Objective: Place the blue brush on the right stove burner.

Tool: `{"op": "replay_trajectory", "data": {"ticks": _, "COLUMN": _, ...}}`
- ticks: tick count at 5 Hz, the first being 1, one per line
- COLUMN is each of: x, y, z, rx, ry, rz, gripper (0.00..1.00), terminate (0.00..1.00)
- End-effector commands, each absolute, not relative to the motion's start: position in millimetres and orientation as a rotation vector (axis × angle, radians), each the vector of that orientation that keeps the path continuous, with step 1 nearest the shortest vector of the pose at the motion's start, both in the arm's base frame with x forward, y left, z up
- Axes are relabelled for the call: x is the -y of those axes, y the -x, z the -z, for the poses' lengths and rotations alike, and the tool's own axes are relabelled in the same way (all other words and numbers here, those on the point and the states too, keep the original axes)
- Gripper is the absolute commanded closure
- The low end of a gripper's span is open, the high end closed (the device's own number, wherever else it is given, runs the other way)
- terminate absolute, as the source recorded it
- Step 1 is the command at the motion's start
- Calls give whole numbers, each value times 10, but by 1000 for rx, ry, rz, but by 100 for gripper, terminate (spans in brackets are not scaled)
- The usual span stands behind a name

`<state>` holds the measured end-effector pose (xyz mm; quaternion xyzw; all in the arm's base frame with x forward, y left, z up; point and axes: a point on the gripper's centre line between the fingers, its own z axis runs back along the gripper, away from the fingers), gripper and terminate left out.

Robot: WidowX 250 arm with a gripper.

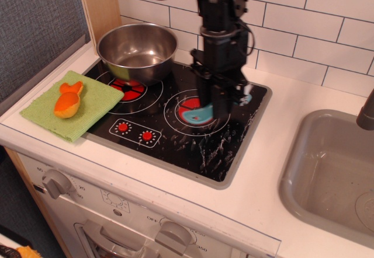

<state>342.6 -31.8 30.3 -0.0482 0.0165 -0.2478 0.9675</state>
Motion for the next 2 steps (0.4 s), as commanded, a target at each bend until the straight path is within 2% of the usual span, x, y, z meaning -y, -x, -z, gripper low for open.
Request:
{"op": "replay_trajectory", "data": {"ticks": 1, "x": 333, "y": -3604, "z": -312, "rx": 10, "ry": 16, "rz": 429, "gripper": 100, "terminate": 0}}
{"op": "replay_trajectory", "data": {"ticks": 2, "x": 279, "y": -3597, "z": -284, "rx": 15, "ry": -7, "rz": 406, "gripper": 100, "terminate": 0}}
